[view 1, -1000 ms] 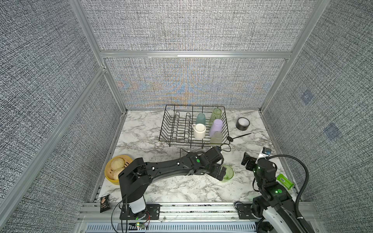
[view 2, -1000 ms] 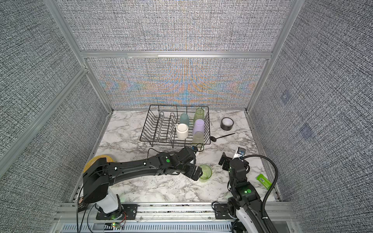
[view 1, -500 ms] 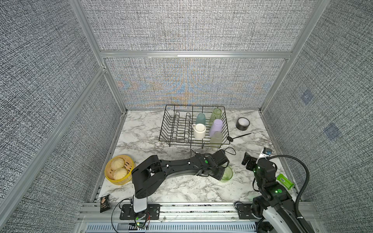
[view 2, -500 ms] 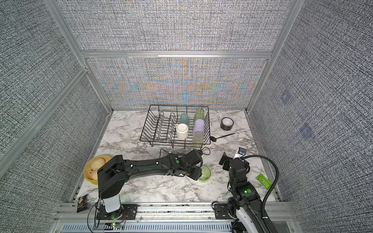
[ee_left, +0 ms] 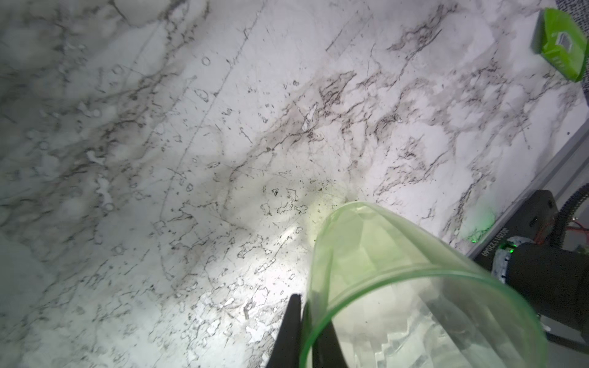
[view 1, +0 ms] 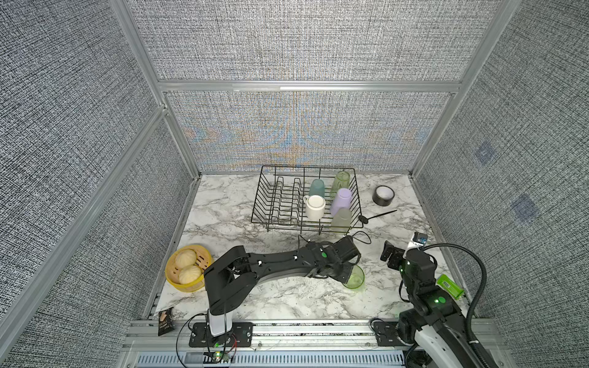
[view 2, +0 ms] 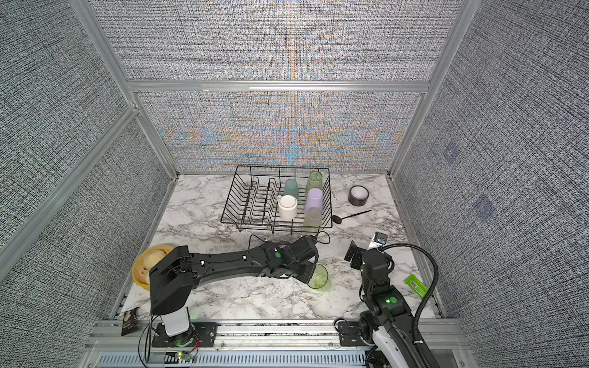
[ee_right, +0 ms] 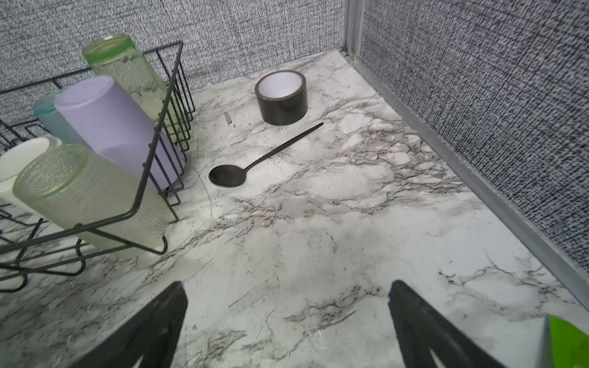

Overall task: Load cups into a dish rack
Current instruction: Pick up the cup from the center of the table.

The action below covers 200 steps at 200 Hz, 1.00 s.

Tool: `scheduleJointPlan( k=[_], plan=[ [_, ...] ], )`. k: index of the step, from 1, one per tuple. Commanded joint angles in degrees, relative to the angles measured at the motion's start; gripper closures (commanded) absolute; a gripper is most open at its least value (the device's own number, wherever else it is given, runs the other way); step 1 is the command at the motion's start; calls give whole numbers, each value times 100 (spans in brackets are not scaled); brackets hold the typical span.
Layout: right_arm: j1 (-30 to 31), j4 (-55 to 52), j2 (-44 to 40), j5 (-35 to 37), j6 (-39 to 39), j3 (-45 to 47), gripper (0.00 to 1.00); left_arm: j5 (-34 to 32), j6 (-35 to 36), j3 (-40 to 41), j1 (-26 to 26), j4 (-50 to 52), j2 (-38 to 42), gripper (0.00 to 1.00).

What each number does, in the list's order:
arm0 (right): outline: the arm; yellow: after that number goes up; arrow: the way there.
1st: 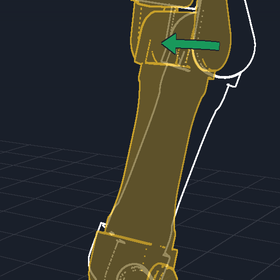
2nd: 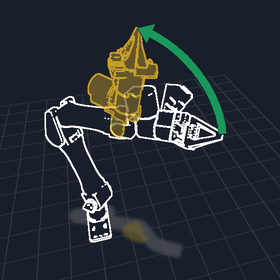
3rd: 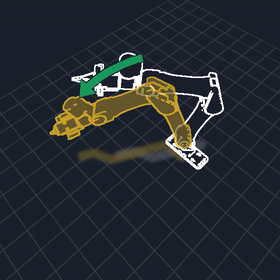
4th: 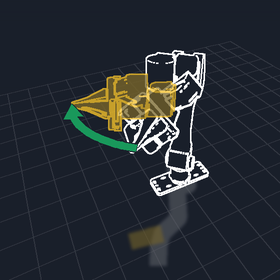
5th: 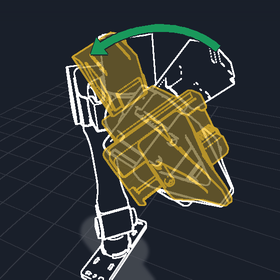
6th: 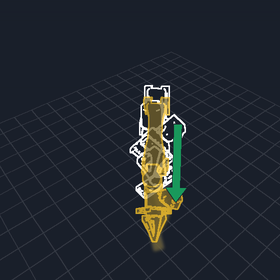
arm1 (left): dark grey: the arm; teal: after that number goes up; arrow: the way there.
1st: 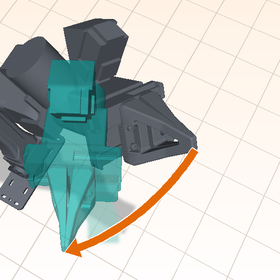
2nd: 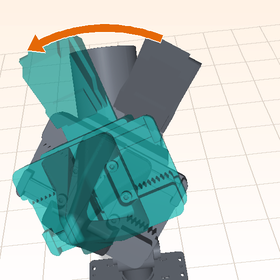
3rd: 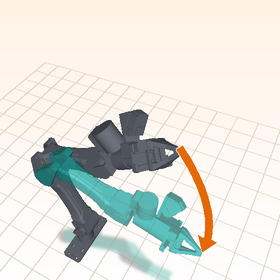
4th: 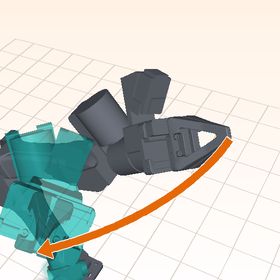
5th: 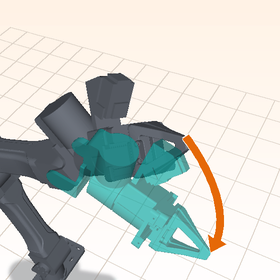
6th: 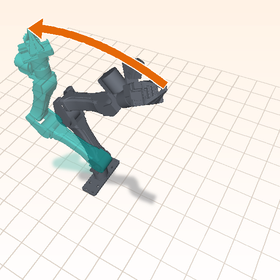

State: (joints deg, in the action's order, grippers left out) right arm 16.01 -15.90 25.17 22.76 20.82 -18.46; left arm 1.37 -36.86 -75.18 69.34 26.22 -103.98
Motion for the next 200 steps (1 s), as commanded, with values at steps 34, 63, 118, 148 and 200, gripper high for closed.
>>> scheduleJointPlan(
  k=[34, 63, 118, 148, 200],
  plan=[
    [-19, -755, 609, -1723, 475, -601, 1, -545, 193, 68, -84, 618, 680, 100],
    [-25, -1183, 952, -2913, 716, -1336, 1, -357, 237, 305, -200, 455, 1203, 100],
    [-19, -766, 1236, -5098, 1265, -2090, 1, 741, -8, 1180, -966, -370, 2675, 100],
    [-10, 48, 1111, -5866, 2273, -2001, 1, 1150, -182, 1696, -1414, -837, 3541, 100],
    [66, 2375, 735, -6481, 4093, -1354, 1, 2102, -788, 2395, -2143, -1849, 4572, 100]
  ],
)
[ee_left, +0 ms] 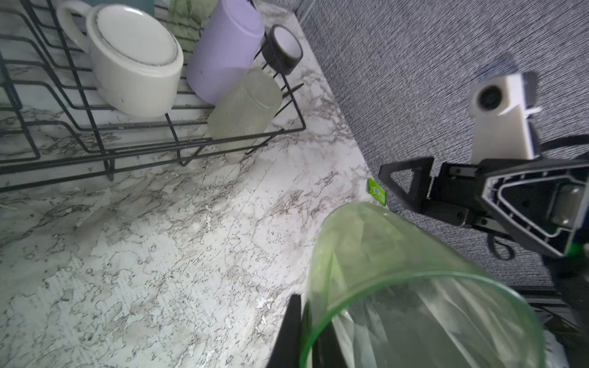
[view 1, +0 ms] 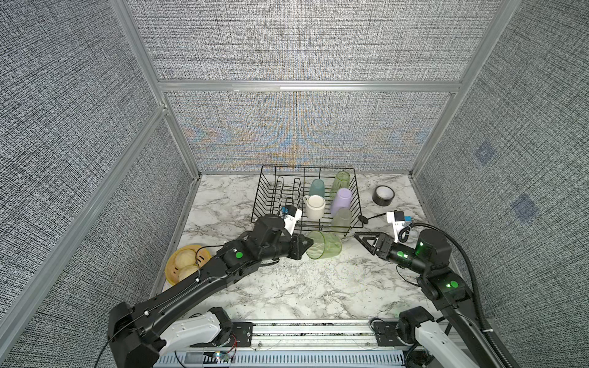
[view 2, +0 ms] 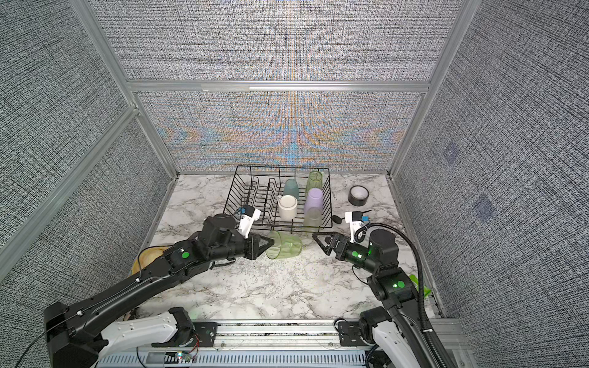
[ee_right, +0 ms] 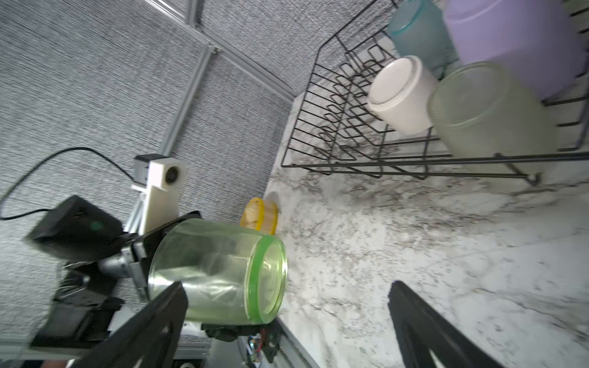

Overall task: Load cups into a dish rack
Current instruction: Pick up the cup from the center of the table.

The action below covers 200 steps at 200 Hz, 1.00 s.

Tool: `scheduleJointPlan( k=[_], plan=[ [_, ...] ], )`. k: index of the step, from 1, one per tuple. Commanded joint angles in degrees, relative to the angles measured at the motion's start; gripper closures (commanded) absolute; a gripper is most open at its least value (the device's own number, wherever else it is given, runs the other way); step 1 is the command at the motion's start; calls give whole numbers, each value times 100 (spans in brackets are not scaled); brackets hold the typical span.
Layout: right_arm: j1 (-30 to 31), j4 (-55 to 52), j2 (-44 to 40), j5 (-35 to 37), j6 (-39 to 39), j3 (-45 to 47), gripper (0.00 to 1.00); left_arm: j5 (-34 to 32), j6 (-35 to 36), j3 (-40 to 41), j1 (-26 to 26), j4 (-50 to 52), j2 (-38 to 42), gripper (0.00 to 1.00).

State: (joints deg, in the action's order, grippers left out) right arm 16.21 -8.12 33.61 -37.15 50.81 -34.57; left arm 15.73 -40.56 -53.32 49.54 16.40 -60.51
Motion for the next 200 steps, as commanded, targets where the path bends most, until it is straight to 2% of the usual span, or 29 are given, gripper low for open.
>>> scheduleJointPlan(
  k=[1, 51, 70, 118, 144, 200],
  plan=[
    [48, 1657, -113, -493, 1105, 275, 1, 689, -440, 226, -168, -907, 229, 100],
    [199, 3270, 205, -842, 1821, 601, 1, 1847, -1588, 602, -346, -2799, -17, 100],
    [331, 3781, 405, -804, 2100, 751, 1, 2022, -1869, 679, -348, -3283, -138, 100],
    [852, 4630, 954, -882, 2248, 798, 1, 2316, -2670, 930, -348, -4545, -571, 100],
    [1130, 5028, 1145, -823, 2276, 734, 2, 2325, -2890, 1047, -348, -4884, -757, 100],
    [1279, 5212, 1257, -533, 2157, 747, 13, 2317, -2934, 1122, -348, -4901, -835, 100]
  ],
)
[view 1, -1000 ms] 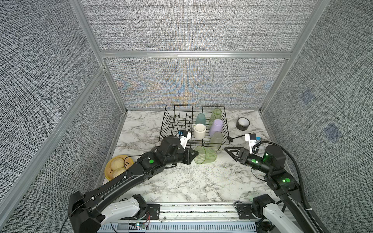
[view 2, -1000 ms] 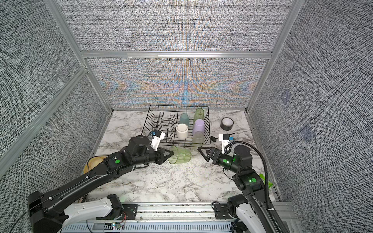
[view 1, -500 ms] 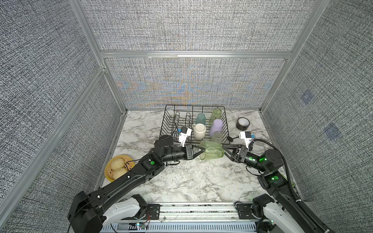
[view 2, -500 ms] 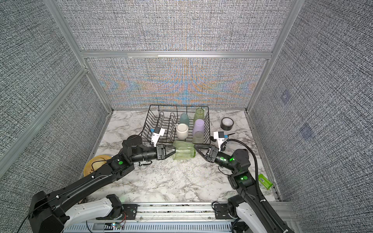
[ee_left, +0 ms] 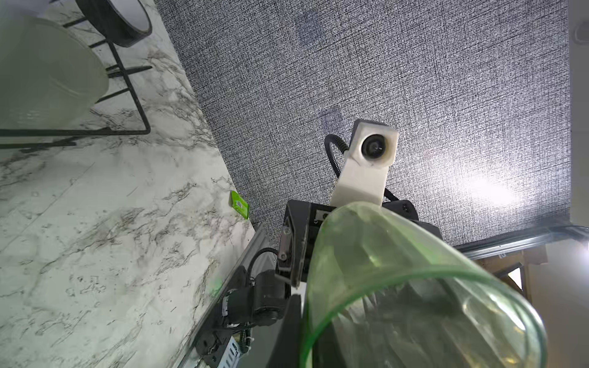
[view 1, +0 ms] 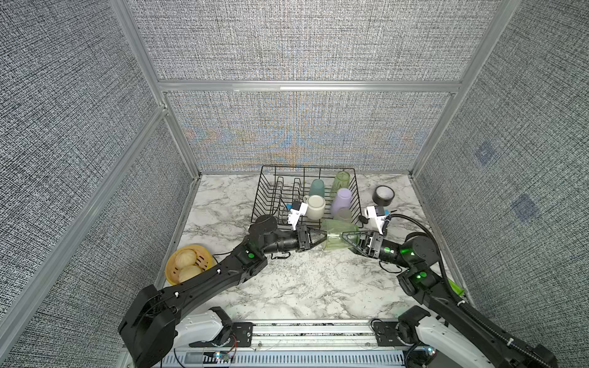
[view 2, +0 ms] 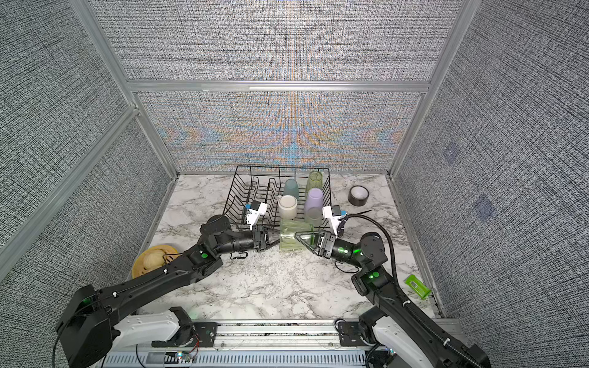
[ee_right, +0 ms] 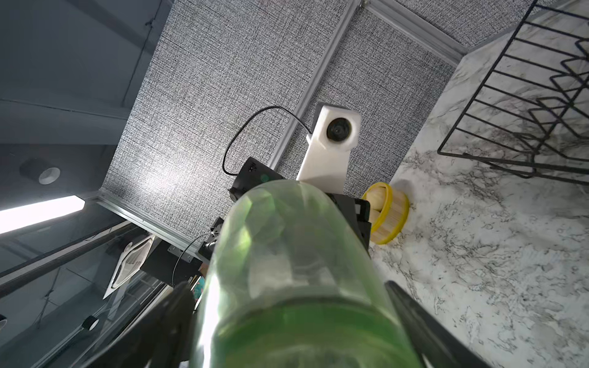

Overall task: Load cups into a dish rack
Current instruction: Pick up the cup from the center of the table.

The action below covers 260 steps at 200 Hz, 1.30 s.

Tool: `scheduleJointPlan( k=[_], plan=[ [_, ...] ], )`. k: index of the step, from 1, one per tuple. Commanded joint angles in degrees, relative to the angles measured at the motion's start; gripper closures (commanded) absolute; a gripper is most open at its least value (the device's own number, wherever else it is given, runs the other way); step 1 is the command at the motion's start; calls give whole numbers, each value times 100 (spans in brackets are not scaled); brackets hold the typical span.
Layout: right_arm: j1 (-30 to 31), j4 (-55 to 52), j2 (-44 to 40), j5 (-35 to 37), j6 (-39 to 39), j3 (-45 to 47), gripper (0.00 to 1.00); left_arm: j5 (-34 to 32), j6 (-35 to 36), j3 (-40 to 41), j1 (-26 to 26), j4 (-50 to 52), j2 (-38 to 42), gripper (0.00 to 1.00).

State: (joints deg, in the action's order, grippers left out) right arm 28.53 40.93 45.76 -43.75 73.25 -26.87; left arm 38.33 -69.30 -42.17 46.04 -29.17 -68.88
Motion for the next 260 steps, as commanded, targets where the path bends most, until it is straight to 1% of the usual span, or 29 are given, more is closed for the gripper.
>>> scheduleJointPlan(
  k=[1, 18, 47, 54, 62, 97, 124, 161, 183, 197, 206, 215, 223, 236, 241, 254, 260],
  plan=[
    [51, 313, 44, 128, -90, -21, 13, 55, -63, 7, 1, -335, 4, 100],
    [73, 361, 89, 169, -123, -4, 17, 52, -22, -1, 1, -267, -3, 100],
    [91, 382, 150, 227, -176, 53, 18, 46, -10, -19, 6, -163, -45, 100],
    [99, 357, 176, 219, -211, 51, 18, 12, 17, -27, 3, -71, -41, 95],
    [100, 323, 208, 217, -247, 53, 19, -45, 56, -37, -1, 60, -25, 91],
    [108, -10, 284, 248, -505, 16, 21, -185, 131, 34, -46, 274, 41, 89],
    [108, -215, 293, 317, -681, -2, 24, -213, 182, 64, -94, 425, 77, 80],
    [107, -524, 296, 495, -886, -5, 27, -238, 250, 121, -165, 598, 143, 72],
    [108, -785, 333, 607, -1056, -46, 27, -279, 375, 125, -224, 873, 212, 66],
    [108, -1085, 355, 662, -1274, -170, 28, -340, 506, 126, -277, 1123, 289, 63],
    [108, -1472, 364, 727, -1513, -325, 29, -397, 598, 124, -312, 1336, 354, 61],
    [108, -2003, 394, 822, -1780, -554, 29, -490, 699, 118, -352, 1583, 435, 56],
    [108, -2488, 443, 925, -2230, -776, 29, -605, 826, 106, -379, 1846, 515, 50],
    [108, -3167, 601, 1094, -2719, -1123, 31, -882, 1037, 57, -424, 2387, 673, 25],
    [108, -3347, 710, 1106, -2912, -1228, 31, -1011, 1120, 32, -432, 2612, 732, 19],
    [108, -3774, 1025, 1136, -3346, -1605, 34, -1346, 1349, -54, -468, 3164, 887, 9],
    [108, -3996, 1178, 1153, -3538, -1776, 35, -1495, 1461, -97, -482, 3412, 955, 7]
  ],
)
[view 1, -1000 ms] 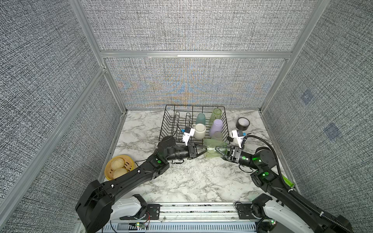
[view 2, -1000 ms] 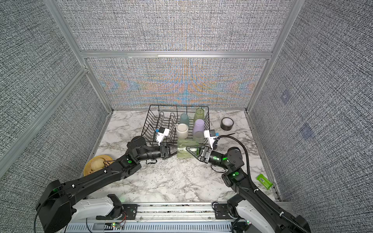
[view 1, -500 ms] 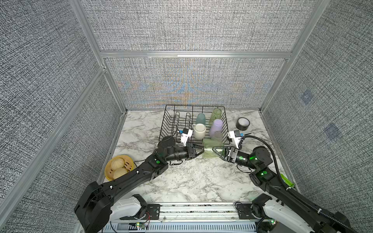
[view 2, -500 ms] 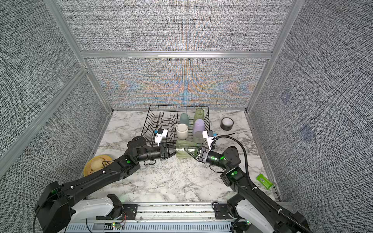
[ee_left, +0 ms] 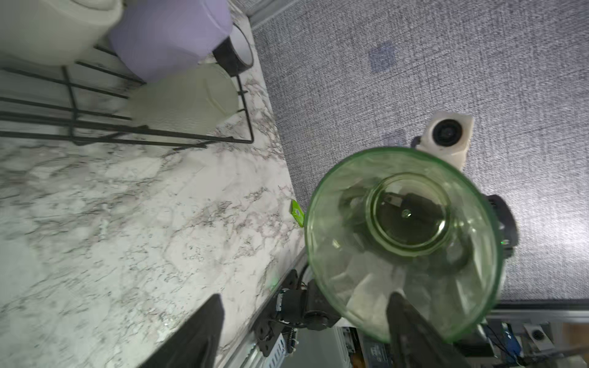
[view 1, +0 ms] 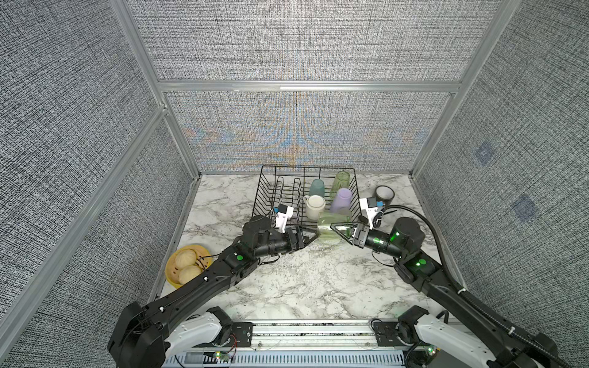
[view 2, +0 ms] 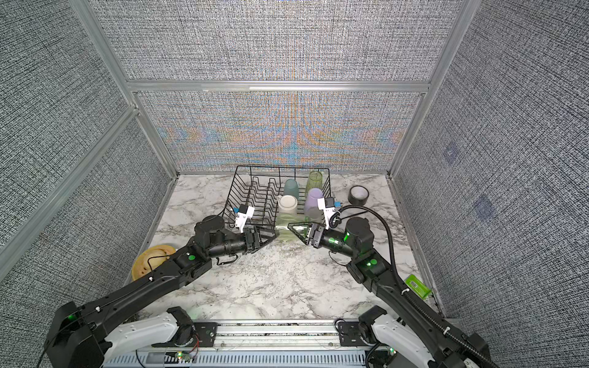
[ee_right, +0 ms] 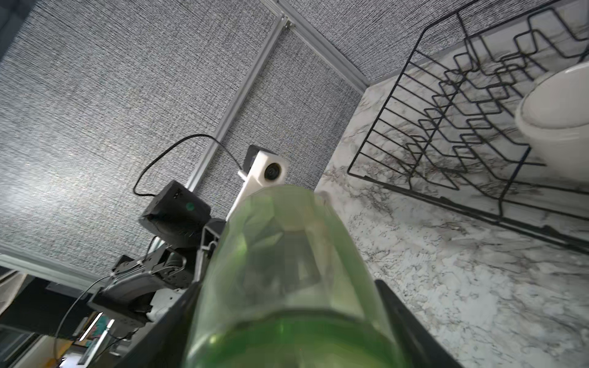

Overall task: Load cups into a dish rack
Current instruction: Pick up the cup from the center of the table.

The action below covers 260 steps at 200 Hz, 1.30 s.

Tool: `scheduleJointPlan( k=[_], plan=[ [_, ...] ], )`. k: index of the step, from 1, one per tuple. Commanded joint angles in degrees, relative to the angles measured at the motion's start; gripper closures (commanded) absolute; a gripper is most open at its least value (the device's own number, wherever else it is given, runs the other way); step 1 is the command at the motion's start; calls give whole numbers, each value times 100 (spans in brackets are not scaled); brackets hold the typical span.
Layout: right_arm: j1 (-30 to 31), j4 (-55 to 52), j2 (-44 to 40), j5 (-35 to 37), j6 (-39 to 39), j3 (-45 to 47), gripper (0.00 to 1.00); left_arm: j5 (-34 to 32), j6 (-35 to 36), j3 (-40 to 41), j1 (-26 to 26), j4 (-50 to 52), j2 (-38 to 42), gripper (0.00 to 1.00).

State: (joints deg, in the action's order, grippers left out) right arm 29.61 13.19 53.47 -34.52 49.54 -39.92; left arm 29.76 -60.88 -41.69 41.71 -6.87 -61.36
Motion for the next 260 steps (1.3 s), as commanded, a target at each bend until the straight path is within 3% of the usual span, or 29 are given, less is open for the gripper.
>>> scheduleJointPlan(
  k=[1, 49, 97, 156, 260],
  plan=[
    [1, -1253, 434, 233, -1201, -503, 35, -665, 634, -150, -53, 1225, 217, 7],
    [1, -2892, 1778, 511, -2710, -2256, 37, -2132, 1224, -415, -74, 2949, 776, 5],
    [1, -4053, 2937, 1073, -3763, -3534, 37, -2831, 1530, -335, -84, 3555, 1278, 5],
    [15, -4849, 3961, 1474, -4561, -4495, 37, -3304, 1807, -434, -85, 4160, 1462, 5],
    [124, -6039, 5479, 1569, -5608, -5892, 37, -3395, 1642, -232, -90, 4139, 1584, 5]
  ],
)
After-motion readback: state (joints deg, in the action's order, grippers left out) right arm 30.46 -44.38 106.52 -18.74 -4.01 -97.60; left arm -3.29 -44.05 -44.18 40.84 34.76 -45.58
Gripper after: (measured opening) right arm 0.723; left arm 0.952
